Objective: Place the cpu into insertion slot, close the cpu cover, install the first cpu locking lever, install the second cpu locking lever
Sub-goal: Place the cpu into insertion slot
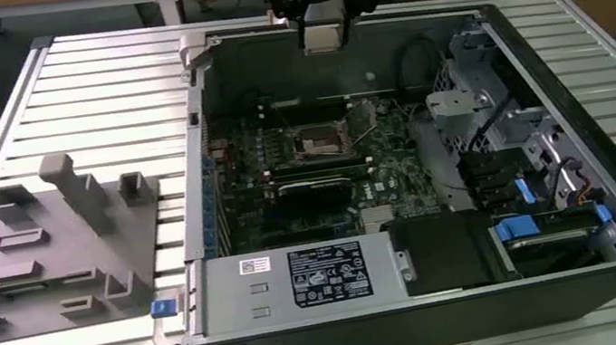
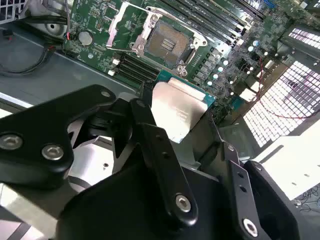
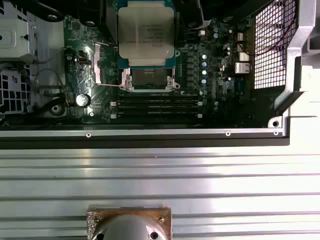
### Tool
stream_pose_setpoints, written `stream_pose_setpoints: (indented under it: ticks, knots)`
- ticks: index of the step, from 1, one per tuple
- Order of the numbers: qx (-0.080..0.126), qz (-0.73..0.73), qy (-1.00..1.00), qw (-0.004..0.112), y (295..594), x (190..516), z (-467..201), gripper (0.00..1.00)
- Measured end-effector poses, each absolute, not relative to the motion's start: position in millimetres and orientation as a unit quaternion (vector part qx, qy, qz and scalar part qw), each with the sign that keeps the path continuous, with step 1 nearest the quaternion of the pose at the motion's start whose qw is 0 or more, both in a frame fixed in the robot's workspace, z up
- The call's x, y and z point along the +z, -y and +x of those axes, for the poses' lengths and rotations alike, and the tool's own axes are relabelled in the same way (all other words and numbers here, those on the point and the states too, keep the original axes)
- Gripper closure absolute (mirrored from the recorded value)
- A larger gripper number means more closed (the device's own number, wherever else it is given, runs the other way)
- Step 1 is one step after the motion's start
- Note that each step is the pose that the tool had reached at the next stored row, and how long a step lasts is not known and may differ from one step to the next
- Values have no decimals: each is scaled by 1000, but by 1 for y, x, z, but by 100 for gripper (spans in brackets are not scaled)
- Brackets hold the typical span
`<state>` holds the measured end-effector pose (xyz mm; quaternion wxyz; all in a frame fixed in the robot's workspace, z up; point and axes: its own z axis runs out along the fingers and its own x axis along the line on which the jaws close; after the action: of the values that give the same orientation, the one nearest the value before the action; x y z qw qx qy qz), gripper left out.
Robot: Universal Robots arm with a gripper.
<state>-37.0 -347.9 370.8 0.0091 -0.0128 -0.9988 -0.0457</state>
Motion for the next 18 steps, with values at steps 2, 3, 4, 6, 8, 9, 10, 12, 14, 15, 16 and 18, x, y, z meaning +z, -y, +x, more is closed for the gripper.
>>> stream_pose_setpoints:
  ticks: [2, 3, 4, 6, 8, 9, 10, 12, 14, 15, 16, 18]
  knots:
    - [-46, -13, 999, 9, 348, 371, -37, 46]
    - [-46, -13, 999, 9, 348, 371, -37, 46]
    - [-46, -13, 999, 9, 348, 371, -37, 46]
    - [-46, -13, 999, 9, 348, 371, -37, 46]
    - [-46, -13, 999, 9, 348, 370, -37, 46]
    - [-46, -13, 999, 9, 348, 369, -37, 46]
    - [-46, -13, 999, 9, 348, 369, -37, 46]
    - [-46, -13, 999, 9, 348, 367, -37, 46]
    - [-46, -13, 999, 9, 348, 366, -37, 46]
    - [-46, -13, 999, 9, 348, 366, -37, 46]
    - [-46, -13, 999, 9, 348, 365, -37, 46]
    - [-46, -13, 999, 9, 348, 365, -37, 46]
